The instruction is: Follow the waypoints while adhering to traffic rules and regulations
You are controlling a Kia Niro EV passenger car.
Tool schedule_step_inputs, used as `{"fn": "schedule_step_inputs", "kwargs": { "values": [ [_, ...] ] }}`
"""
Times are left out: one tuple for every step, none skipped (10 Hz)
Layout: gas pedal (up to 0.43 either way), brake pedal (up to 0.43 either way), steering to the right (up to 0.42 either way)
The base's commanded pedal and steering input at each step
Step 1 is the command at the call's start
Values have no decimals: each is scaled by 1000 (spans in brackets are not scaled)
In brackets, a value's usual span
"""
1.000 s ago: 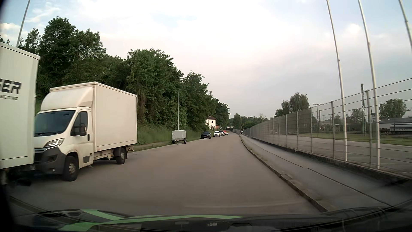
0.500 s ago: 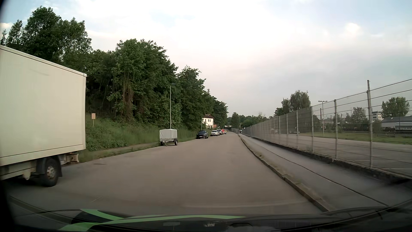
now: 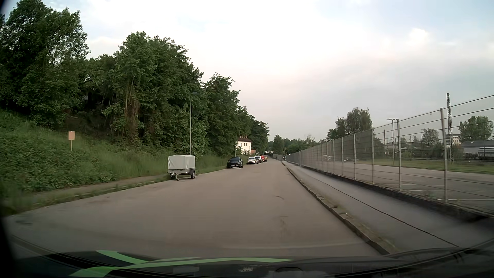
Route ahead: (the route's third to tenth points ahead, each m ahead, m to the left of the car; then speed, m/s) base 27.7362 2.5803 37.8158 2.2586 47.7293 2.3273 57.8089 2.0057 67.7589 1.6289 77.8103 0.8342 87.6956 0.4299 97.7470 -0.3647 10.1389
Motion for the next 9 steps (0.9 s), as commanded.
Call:
{"fn": "schedule_step_inputs", "kwargs": {
  "values": [
    [47,0,11],
    [47,0,9],
    [47,0,9],
    [47,0,8],
    [47,0,7],
    [47,0,6],
    [47,0,6],
    [47,0,5],
    [39,0,5]
  ]
}}
